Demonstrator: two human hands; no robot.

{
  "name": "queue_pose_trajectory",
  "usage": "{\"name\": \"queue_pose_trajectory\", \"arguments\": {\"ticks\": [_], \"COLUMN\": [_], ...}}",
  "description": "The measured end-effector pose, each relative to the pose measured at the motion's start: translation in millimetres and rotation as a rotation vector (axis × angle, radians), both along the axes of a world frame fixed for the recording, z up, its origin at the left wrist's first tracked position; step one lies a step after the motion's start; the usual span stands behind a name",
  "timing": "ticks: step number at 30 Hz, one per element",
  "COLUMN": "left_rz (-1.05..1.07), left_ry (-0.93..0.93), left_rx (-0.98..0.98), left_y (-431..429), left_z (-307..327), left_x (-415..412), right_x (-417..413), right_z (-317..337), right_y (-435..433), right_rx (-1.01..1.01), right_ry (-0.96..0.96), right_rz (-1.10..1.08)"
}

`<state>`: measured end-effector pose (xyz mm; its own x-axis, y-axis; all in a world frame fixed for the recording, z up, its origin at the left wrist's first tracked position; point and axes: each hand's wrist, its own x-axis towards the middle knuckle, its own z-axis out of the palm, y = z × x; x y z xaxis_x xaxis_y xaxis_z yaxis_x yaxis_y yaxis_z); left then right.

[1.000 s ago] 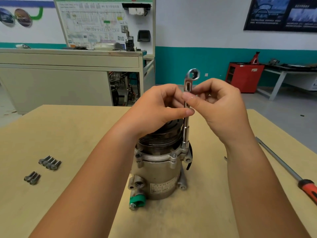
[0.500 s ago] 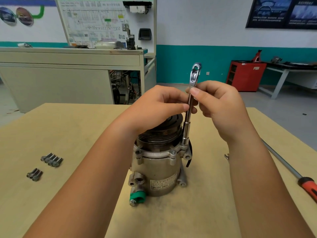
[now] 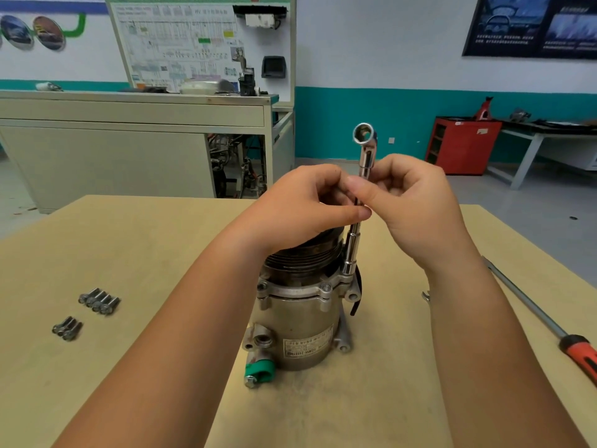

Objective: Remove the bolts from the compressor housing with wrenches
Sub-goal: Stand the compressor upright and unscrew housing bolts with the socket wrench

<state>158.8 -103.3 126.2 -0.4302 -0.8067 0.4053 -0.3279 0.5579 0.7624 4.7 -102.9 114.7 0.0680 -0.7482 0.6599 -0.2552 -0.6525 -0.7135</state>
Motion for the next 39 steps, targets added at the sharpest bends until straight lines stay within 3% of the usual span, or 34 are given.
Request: {"name": "queue_pose_trajectory", "arguments": {"ticks": [9, 17, 26, 33, 39], "left_rz": [-0.045, -0.016, -0.005, -0.036, -0.027], "left_ry": [0.048, 0.019, -0.028, -0.017, 0.008], "left_rx": [0.063, 0.038, 0.027, 0.061, 0.041], "left_y": [1.1, -1.4, 2.5, 1.6, 0.8], "left_z": [1.1, -1.2, 1.2, 2.4, 0.3], "left_x": [4.0, 1.3, -1.1, 1.9, 1.8], "right_x": [-3.5, -7.0, -0.1, -2.6, -2.3], "right_z": [3.6, 2.6, -2.4, 0.1, 0.0], "right_y": [4.4, -0.1, -3.0, -0.5, -1.1], "right_rx": [0.042, 0.037, 0.007, 0.060, 0.066], "right_ry": [0.066, -0.087, -0.028, 0.043, -0.055], "right_rz": [0.146, 0.077, 0.043, 0.161, 0.130]}}
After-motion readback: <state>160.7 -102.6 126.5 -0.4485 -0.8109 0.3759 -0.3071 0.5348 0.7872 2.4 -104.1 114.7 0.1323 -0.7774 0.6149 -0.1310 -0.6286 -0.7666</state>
